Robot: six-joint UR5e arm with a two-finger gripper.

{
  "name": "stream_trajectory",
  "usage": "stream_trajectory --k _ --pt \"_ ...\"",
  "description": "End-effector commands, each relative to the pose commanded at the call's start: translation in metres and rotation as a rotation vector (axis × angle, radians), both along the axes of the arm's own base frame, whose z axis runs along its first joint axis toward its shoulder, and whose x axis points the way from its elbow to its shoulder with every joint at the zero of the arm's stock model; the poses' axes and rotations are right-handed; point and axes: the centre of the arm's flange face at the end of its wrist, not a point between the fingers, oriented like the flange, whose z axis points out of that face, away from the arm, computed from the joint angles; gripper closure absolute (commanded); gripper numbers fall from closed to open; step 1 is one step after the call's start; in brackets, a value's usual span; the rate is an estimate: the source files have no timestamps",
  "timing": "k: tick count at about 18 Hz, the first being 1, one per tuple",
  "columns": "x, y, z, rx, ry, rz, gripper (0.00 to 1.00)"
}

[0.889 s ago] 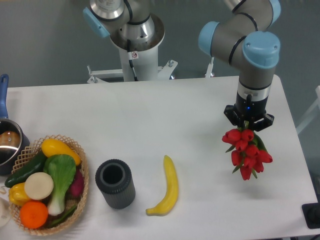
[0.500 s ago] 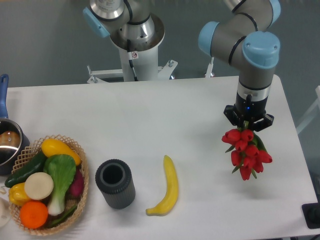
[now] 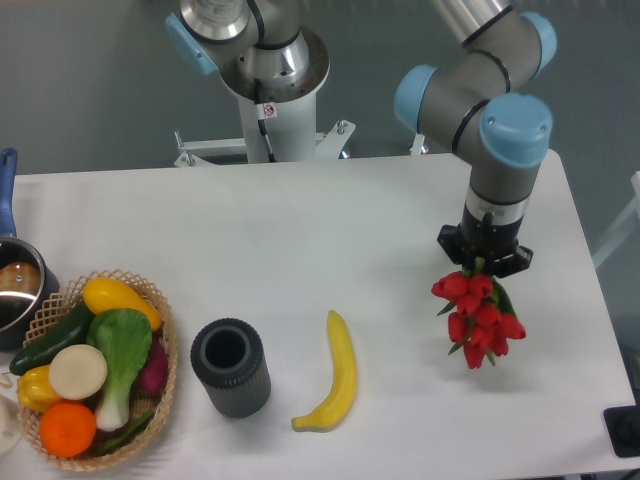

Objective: Place the flowers on the table
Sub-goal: 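Lay the red tulips on the table and open the gripper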

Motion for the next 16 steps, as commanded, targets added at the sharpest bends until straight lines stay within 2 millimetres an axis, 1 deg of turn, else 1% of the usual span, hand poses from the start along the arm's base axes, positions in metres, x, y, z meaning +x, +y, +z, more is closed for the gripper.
stream_trajectory --k 3,4,5,6,7,10,11,12,14,15,16 --pt "0.0 0.0 0.0 0.002 0.001 0.0 0.73" --pt "0.0 0.0 0.0 0.004 0.0 0.001 0.7" --pt "-0.001 0.0 0.0 0.005 -0.001 0.002 0.63" --pt "0.0 0.0 0.001 0.008 -0.002 0.005 0.51" --pt "0.0 0.0 0.001 0.009 -0.001 0.009 0.01" --pt "-0.001 0.0 0.003 0.025 0.041 0.021 0.0" --pt "0.0 -0.004 0.003 0.027 0.044 0.025 0.0" --pt "-0.001 -0.01 0.006 0.026 0.049 0.036 0.0" --pt "-0.01 -0.036 0.022 0.041 0.065 0.073 0.0" --pt "-0.012 -0.044 0.024 0.046 0.07 0.081 0.0" --pt "-0.013 -0.047 0.029 0.055 0.076 0.086 0.0"
